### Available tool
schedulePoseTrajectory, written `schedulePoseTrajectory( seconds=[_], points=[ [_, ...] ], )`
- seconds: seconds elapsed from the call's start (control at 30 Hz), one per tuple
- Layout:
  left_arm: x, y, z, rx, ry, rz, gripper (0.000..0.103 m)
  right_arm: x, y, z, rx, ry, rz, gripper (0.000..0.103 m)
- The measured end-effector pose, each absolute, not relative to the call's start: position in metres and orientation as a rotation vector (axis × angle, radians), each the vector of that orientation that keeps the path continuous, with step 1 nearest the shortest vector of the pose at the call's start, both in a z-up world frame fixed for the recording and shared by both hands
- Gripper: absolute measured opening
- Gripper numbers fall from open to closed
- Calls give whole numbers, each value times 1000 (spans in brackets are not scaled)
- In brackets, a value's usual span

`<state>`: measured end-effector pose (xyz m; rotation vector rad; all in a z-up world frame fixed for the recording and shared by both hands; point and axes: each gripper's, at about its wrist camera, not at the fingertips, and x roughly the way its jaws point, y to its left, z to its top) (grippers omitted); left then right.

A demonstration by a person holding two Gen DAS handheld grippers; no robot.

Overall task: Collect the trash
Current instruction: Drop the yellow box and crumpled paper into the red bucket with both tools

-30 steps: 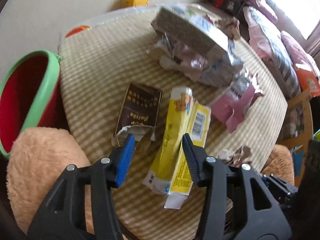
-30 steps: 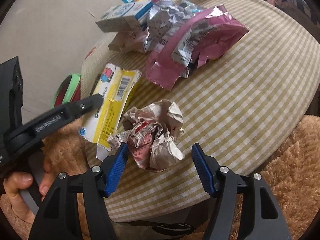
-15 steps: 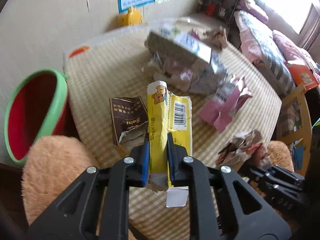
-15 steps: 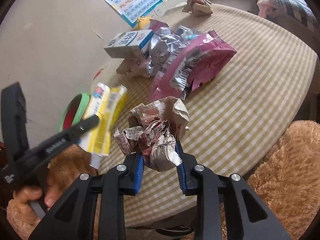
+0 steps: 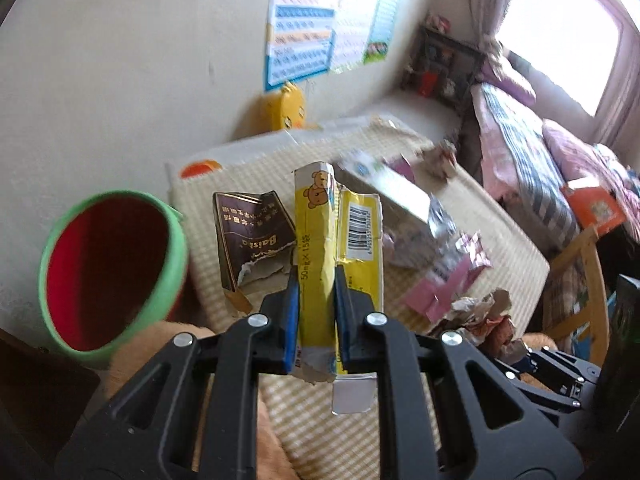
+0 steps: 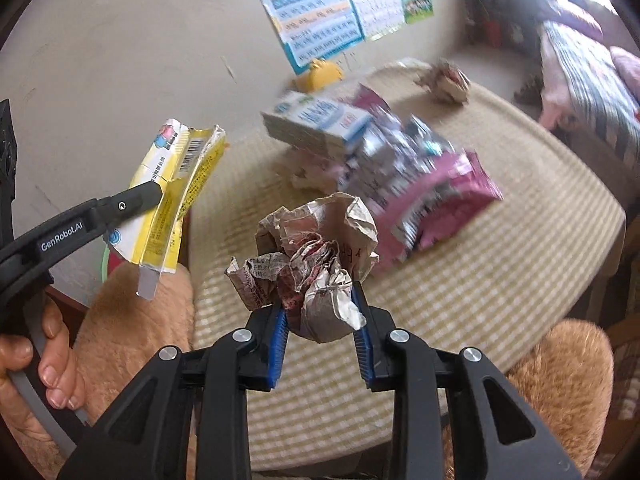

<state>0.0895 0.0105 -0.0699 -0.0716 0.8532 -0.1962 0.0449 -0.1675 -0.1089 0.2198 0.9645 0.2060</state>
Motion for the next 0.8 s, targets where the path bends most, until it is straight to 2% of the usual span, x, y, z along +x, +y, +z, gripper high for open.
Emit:
schedulePoseTrajectory(
  seconds=[0.3,0.6,0.8],
  points=[
    [105,97,-59,-179,794,-19,15,85,-101,-87,173,970,346,29],
    [107,206,-91,-298,843,224,15,129,-6,-87,116,1005,478,30],
    [99,241,-112,-348,895,293,15,153,58,-96,30,1024,561,30]
  ],
)
